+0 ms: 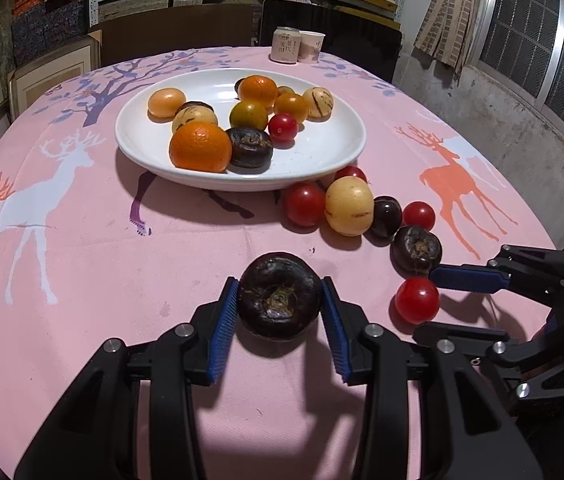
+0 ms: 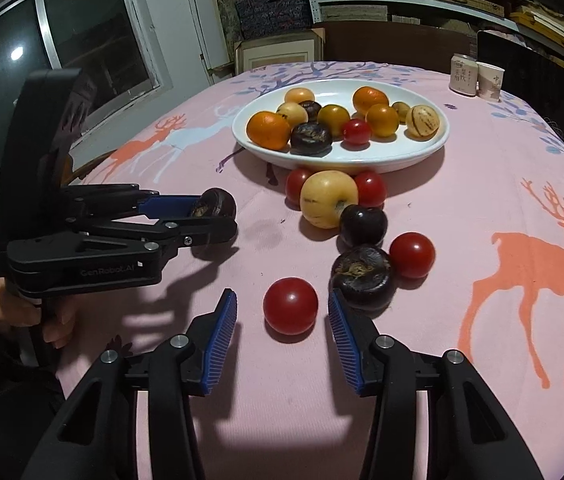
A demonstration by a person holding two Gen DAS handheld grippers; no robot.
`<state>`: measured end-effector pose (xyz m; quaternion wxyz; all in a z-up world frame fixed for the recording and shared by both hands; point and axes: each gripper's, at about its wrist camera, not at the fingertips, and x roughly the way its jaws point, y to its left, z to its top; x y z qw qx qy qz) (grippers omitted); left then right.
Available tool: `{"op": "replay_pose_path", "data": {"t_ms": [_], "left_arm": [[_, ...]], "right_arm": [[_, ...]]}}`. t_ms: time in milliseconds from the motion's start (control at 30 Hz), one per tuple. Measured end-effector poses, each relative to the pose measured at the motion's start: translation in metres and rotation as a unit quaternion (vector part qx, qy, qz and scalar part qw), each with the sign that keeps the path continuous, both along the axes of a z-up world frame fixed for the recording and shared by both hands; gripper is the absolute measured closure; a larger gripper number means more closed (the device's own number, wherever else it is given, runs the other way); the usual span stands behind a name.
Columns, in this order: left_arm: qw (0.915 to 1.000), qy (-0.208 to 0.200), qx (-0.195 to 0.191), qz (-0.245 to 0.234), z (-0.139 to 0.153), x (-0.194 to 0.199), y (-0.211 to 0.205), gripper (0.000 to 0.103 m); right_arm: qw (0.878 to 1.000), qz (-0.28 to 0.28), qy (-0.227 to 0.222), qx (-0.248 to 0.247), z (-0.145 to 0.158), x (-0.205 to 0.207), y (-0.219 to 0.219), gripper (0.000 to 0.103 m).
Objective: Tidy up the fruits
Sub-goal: 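Grasp a red tomato with the right gripper while the left gripper holds the mangosteen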
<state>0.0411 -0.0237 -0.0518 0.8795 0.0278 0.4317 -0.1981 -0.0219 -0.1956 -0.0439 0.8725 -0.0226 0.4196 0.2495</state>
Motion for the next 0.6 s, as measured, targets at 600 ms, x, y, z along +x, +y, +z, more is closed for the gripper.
{"op": "replay_pose_path", "data": {"t_ms": [600], "left_arm": [[1.0000,0.001,-0.002,0.009,-0.002,0.000,0.006,0.063]], "right_arm": [[1.000,-0.024,-0.016,-0.009,0.002,-0.001,-0.006,0.074]]}}
